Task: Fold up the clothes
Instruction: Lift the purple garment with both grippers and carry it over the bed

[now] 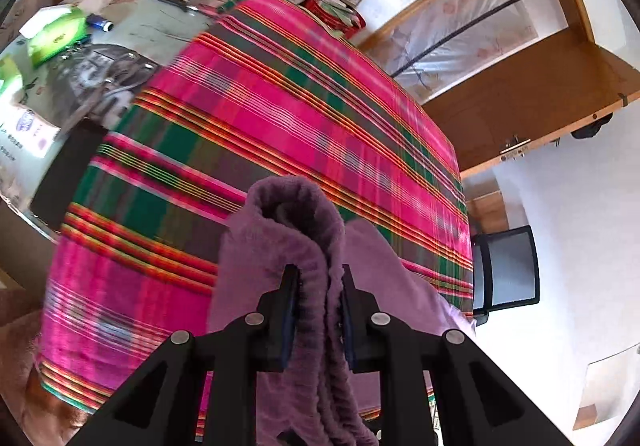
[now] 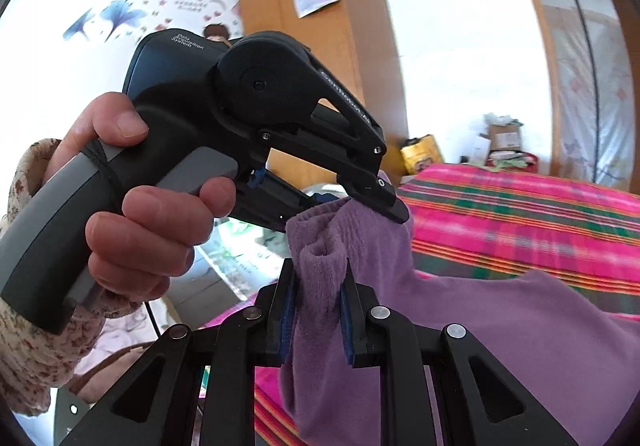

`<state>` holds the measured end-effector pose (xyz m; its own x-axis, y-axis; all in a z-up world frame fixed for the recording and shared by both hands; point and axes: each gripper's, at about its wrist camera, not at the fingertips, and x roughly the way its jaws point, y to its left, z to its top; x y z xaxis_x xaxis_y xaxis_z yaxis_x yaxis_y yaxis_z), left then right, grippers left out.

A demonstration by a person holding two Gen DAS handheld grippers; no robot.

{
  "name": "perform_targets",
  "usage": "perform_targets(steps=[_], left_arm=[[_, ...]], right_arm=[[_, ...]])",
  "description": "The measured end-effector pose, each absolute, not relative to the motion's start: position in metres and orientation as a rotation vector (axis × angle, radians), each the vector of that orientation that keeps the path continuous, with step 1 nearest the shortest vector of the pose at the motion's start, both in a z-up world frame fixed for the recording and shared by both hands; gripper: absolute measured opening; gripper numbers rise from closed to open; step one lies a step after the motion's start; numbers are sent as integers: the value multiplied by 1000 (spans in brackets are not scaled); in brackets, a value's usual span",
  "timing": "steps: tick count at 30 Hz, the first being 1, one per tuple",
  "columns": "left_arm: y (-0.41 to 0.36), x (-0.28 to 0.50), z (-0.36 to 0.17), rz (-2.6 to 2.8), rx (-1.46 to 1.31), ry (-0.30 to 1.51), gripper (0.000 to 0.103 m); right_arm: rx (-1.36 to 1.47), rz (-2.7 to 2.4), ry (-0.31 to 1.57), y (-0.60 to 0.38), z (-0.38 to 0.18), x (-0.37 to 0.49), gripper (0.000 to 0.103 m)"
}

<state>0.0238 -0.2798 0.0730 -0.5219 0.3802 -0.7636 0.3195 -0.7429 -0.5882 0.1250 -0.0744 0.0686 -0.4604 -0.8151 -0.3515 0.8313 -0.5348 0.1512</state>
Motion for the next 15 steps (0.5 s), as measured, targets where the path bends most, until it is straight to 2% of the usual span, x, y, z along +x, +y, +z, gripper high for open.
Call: perform_targets(steps=[15], left_arm=[[-177,-29,68,2333,-1594,-909,19]], right_arm=[[540,-2258,-45,7,59,108,20]])
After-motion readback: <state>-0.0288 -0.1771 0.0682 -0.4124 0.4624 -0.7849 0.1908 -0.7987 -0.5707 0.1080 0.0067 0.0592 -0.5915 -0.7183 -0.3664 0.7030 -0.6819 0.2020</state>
